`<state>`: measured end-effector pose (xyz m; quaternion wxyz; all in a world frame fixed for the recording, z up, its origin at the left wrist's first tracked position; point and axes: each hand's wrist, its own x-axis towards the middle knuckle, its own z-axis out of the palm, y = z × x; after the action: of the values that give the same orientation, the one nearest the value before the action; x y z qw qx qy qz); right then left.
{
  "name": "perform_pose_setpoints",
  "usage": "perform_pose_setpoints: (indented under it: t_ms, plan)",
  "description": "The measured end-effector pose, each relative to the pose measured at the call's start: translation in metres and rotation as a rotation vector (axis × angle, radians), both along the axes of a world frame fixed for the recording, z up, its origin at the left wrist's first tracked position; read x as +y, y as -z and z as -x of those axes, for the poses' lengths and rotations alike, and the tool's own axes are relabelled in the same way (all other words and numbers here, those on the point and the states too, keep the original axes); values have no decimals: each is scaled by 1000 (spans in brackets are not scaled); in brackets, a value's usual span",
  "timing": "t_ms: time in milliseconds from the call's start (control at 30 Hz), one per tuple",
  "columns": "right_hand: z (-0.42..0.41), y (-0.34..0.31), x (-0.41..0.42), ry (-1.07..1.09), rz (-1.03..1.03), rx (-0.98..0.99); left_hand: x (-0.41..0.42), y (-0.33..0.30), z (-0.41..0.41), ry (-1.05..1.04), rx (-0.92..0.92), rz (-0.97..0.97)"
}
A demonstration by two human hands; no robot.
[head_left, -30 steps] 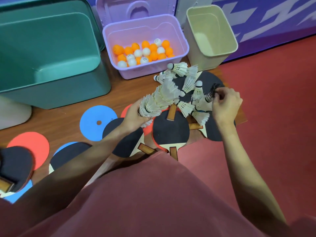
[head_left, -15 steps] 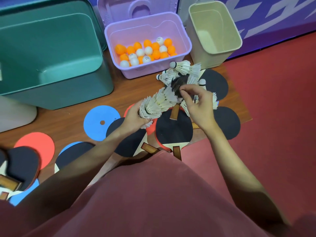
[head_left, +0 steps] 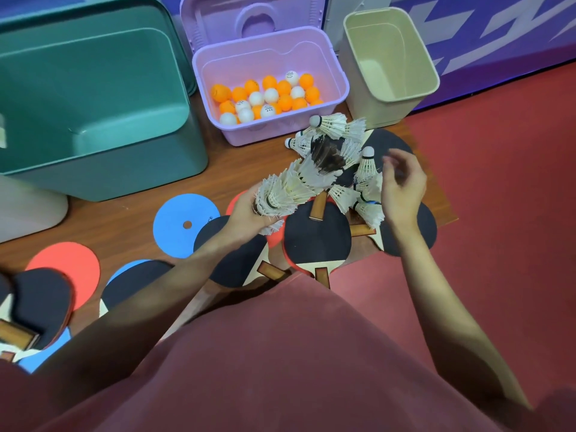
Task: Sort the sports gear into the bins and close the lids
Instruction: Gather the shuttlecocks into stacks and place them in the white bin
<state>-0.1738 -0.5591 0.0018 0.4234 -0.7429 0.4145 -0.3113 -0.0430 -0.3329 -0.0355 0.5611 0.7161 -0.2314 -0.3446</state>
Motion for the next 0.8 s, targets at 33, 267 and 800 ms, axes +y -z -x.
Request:
perform_pose_setpoints:
  t_ms: [33,267,800]
  plan:
    - [4,13,-11,38,25,151,0,0,0,5,0,-4]
    - [7,52,-30,17,-87,581,7,2,-2,2,-48,-38]
    - [-7,5,5,-68,506,630,33,7,-5,-39,-82,-38]
